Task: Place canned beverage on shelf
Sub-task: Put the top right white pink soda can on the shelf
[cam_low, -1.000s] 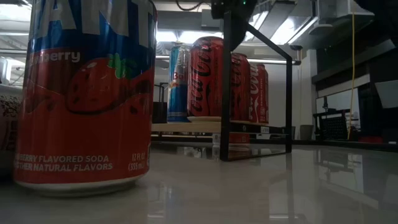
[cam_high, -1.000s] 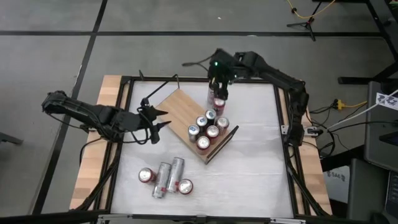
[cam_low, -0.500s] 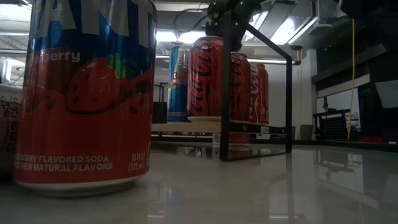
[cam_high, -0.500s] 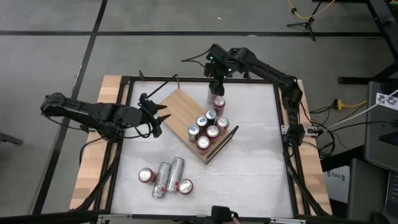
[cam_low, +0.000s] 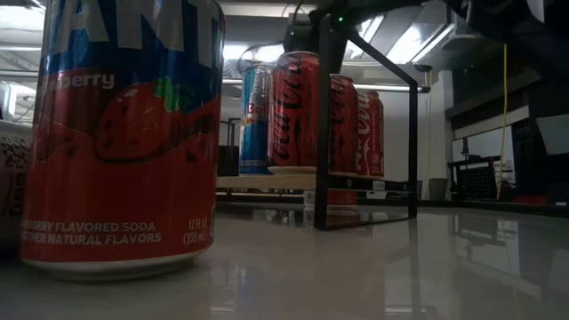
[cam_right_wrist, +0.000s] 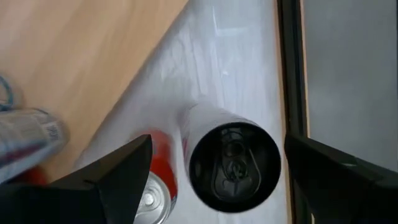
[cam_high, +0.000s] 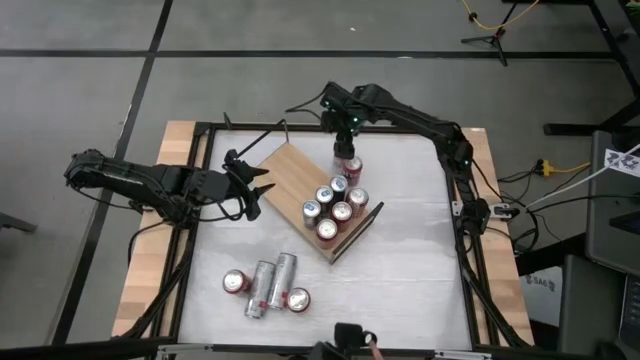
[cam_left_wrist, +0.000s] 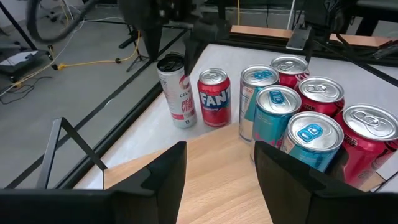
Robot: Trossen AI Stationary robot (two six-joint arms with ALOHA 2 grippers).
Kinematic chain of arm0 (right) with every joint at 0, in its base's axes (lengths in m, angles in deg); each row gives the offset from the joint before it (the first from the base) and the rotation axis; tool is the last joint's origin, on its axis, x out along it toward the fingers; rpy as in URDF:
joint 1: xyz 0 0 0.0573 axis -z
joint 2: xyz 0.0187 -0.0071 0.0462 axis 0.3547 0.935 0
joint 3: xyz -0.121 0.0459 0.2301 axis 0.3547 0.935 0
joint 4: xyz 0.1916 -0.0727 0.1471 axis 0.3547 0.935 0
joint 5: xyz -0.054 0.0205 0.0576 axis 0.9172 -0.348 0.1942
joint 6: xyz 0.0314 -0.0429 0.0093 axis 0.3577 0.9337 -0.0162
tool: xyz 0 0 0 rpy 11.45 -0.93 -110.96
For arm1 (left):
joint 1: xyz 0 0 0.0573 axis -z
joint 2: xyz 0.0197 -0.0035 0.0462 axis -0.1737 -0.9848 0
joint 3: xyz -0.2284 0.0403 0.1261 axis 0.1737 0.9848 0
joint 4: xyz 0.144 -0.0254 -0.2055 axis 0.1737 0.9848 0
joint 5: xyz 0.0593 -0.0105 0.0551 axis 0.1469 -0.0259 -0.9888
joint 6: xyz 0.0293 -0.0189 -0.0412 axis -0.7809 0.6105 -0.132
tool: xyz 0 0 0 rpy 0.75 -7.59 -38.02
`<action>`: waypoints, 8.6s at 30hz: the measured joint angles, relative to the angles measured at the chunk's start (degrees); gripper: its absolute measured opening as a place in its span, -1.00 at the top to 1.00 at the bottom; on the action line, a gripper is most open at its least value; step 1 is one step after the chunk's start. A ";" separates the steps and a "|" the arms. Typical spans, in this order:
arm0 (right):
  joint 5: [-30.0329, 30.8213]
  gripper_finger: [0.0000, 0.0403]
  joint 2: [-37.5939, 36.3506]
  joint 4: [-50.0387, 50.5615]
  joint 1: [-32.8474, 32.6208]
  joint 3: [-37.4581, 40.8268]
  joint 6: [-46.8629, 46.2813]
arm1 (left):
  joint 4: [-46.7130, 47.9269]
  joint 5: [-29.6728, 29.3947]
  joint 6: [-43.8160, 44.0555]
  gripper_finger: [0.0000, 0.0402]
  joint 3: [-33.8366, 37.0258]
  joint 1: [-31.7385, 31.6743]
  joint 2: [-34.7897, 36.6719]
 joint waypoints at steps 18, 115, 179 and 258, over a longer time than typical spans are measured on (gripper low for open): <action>3.39 -0.77 2.68 3.19 0.00 0.02 0.39 | -0.01 0.02 0.04 0.10 0.00 0.00 0.00; 1.03 -0.19 -6.46 6.43 -12.48 -10.10 -17.03 | -0.08 0.00 0.20 0.10 0.00 0.01 -0.02; 4.03 -0.23 2.35 6.58 -13.94 -9.27 -18.11 | -25.83 27.06 -12.13 0.10 -0.02 -28.76 -37.53; 2.16 -0.72 2.63 6.74 -13.88 -9.14 -18.10 | -30.37 25.78 -13.14 0.10 0.00 -26.64 -33.07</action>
